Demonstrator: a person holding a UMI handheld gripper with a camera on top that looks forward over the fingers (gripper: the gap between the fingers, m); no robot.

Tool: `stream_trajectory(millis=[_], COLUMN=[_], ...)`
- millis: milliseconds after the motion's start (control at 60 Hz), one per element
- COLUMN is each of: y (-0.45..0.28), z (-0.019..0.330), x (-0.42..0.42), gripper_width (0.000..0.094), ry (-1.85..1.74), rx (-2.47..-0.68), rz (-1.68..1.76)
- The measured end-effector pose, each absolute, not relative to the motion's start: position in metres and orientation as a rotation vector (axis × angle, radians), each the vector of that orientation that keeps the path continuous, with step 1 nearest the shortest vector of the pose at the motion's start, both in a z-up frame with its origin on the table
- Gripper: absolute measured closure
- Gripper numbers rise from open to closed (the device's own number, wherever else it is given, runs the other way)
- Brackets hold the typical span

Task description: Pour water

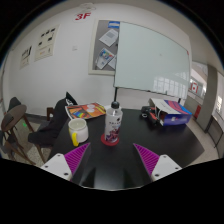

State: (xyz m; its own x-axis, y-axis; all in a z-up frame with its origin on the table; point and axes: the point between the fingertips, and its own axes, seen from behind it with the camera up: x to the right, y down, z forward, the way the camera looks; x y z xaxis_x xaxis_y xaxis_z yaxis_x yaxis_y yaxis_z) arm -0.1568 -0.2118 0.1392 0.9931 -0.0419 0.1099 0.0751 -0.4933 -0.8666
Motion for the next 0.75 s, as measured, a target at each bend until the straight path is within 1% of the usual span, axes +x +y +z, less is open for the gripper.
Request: stream_trajectory(millis=[183, 233, 367, 533, 750], y=[-0.297, -0.313, -0.348, -0.370, -0.372], z=[0.164, 0.173, 0.180, 0.182, 0.190], x=[-0.171, -0.173, -0.178, -0.184, -0.180], gripper_width=[0.0092, 0.0090, 0.0090, 0.0091, 0.0092], ry=[0.020, 0.026, 0.028, 0.040, 0.005], rx=[-2.083, -2.080, -2.071, -2.087, -2.071], rz=[-0.164, -0.168, -0.194, -0.183, -0.204])
